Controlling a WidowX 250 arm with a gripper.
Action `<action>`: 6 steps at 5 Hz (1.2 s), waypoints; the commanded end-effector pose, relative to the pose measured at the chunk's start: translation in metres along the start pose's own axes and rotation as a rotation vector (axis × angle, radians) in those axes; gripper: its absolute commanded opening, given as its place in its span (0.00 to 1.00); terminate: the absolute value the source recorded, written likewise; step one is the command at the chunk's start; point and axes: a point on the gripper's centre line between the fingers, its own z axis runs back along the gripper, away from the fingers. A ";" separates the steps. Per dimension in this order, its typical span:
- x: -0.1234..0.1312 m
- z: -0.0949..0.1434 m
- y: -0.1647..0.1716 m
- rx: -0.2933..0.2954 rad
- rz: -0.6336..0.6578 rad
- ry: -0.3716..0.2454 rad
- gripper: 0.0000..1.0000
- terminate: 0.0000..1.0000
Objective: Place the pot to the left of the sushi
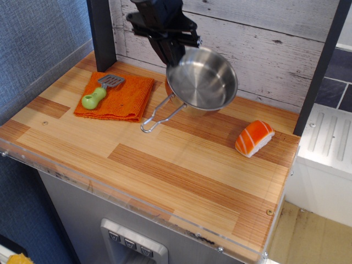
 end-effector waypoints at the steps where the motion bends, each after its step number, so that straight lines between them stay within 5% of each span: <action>1: -0.005 -0.006 0.007 0.003 0.010 0.012 0.00 0.00; 4: -0.005 -0.036 0.006 -0.095 0.040 0.051 0.00 0.00; 5: -0.008 -0.032 0.014 -0.062 0.077 0.055 1.00 0.00; 6: -0.011 -0.031 0.017 -0.057 0.086 0.061 1.00 0.00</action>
